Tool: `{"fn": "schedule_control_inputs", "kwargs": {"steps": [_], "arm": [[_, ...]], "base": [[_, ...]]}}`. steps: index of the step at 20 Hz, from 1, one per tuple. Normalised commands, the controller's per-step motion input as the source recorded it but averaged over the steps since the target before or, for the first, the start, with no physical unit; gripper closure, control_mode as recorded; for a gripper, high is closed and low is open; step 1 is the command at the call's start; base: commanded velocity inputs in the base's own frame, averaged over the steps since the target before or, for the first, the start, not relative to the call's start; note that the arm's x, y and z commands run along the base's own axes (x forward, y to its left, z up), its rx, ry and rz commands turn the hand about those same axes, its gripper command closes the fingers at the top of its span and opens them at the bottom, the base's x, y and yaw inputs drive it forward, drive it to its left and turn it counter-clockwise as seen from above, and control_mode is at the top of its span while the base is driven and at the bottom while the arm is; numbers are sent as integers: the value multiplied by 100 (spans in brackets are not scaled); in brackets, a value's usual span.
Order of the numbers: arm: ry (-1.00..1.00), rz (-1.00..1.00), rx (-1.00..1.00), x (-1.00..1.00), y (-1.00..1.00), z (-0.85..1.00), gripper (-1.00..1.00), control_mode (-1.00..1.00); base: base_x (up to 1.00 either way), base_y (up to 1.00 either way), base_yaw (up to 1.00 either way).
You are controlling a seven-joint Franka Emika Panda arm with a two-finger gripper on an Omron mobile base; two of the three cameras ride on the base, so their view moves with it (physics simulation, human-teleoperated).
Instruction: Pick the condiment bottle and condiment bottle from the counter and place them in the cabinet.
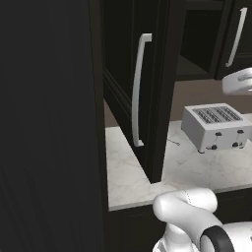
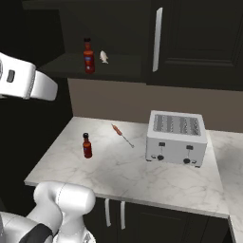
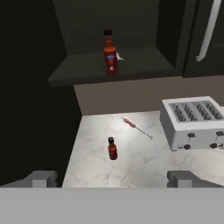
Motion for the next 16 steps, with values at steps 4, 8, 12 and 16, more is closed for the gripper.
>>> {"fn": "schedule_control_inputs", "kwargs": {"steps": [4,8,12,16], "arm": [[0,0,0,17,6,-37,-100,-100],[0,0,-2,25,4,-54,-100,-100],[0,0,-5,20,12,-47,-100,-100],[0,0,-5,6,5,-42,-100,-100]], "base": [[0,0,0],[0,0,0],[0,0,0],[0,0,0]]}}
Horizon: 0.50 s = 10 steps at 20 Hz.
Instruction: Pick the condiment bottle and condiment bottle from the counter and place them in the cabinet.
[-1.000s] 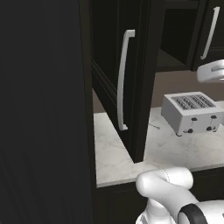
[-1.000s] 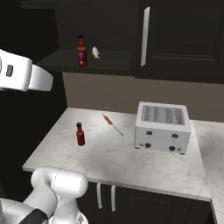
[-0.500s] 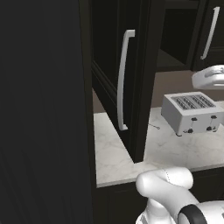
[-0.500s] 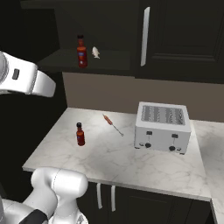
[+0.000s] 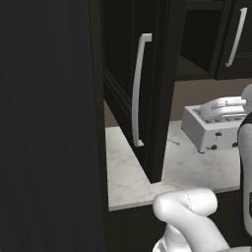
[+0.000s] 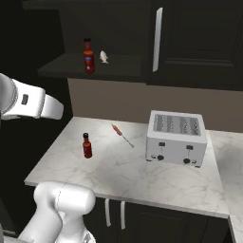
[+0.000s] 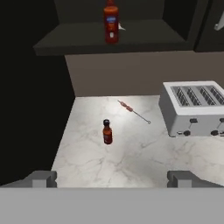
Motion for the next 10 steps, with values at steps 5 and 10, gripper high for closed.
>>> {"fn": "schedule_control_inputs", "kwargs": {"steps": [5,10], "arm": [[4,0,-1,0,1,-21,-100,-100],[3,0,0,0,0,-9,-100,-100]], "base": [[0,0,0],[0,0,0]]}}
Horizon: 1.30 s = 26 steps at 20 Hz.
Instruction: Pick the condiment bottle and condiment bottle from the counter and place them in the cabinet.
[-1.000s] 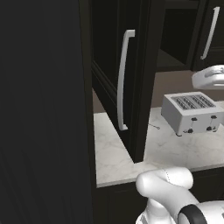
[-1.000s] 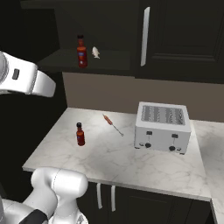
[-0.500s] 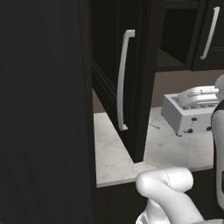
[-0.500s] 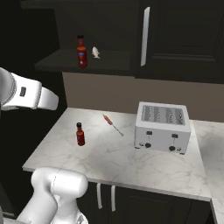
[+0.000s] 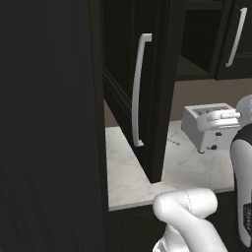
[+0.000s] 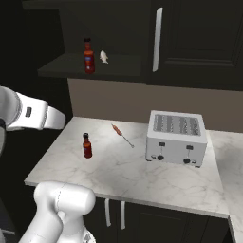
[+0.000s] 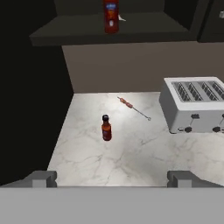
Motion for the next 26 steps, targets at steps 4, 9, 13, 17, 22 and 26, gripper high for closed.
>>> {"fn": "schedule_control_inputs", "kwargs": {"steps": [4,9,13,17,22,26], "arm": [[7,0,0,0,0,-12,-100,-100],[14,0,0,9,9,-26,-100,-100],[13,0,0,10,17,-24,-100,-100],[10,0,0,7,18,-24,-100,-100],[4,0,0,15,5,-30,-100,-100],[0,2,0,24,0,-27,-100,-100]], "base": [[0,0,0],[0,0,0],[0,0,0],[0,0,0],[0,0,0],[0,0,0]]}}
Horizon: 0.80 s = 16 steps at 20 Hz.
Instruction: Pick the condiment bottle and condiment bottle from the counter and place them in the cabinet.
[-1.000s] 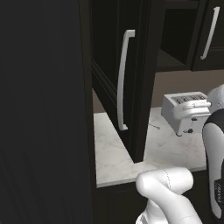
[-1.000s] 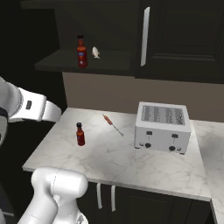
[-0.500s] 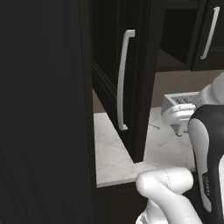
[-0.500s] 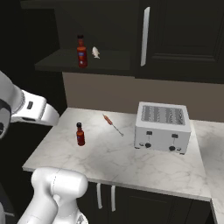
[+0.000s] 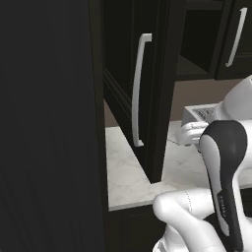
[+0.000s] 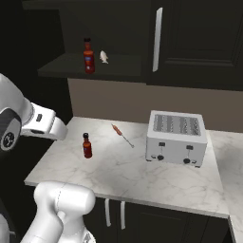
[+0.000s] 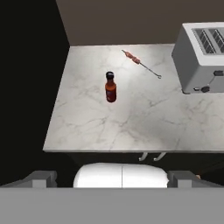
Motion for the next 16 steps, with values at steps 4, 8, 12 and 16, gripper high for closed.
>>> {"fn": "schedule_control_inputs", "kwargs": {"steps": [4,8,12,16], "arm": [[0,3,0,22,0,-24,-100,-100],[-1,3,0,17,0,-19,-100,-100],[0,1,0,19,0,-20,-100,-100],[0,2,0,19,1,-16,-100,-100]], "base": [[0,0,0],[0,0,0],[0,0,0],[0,0,0]]}}
